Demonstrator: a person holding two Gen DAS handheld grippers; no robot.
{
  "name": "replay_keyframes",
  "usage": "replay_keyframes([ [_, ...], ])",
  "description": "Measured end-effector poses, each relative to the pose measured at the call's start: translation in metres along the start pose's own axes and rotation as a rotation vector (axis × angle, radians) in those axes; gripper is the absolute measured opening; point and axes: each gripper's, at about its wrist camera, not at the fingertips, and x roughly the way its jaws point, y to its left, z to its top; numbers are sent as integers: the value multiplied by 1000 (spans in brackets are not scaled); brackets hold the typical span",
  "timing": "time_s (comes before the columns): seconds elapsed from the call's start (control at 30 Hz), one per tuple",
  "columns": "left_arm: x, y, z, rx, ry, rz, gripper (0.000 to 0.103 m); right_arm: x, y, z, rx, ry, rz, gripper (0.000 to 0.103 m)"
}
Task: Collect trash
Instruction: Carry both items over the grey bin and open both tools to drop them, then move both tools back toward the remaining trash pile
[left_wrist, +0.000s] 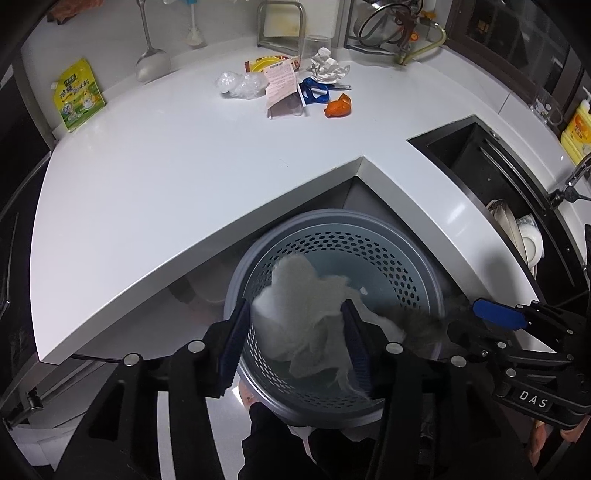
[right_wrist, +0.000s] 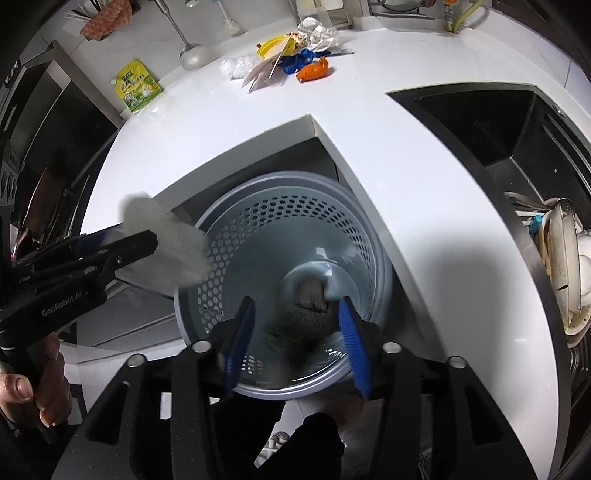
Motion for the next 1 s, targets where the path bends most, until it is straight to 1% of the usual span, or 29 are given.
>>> replay_keyframes([
  [0.27, -1, 2, 2, 0, -2, 6, 50, -4, -4, 1, 20, -12, -2, 51],
  [0.43, -4, 2, 2, -4, -13, 6, 55, -7, -4, 0, 25, -17, -5, 52],
  [0.53, -6, 3, 3, -9, -18, 4, 55, -9, -5, 2, 32, -24, -7, 53],
  [0.67, -9, 5, 5, -16, -26, -2, 55, -13, -7, 5, 41, -41, -12, 58],
  [0.73, -12, 5, 6, -16, -32, -3, 55, -16, -8, 7, 48, -50, -13, 59],
  [0.77, -14, 5, 7, -15, -39, -1, 56, -17, -8, 8, 51, -54, -13, 59],
  [0.83, -20, 5, 9, -14, -60, 5, 62, -21, -7, 11, 54, -65, -15, 59],
  [0.93, -27, 8, 14, -16, -88, 11, 68, -29, -4, 18, 47, -94, -24, 61],
  [1.0, -32, 11, 18, -20, -104, 13, 68, -33, -1, 24, 40, -111, -29, 62],
])
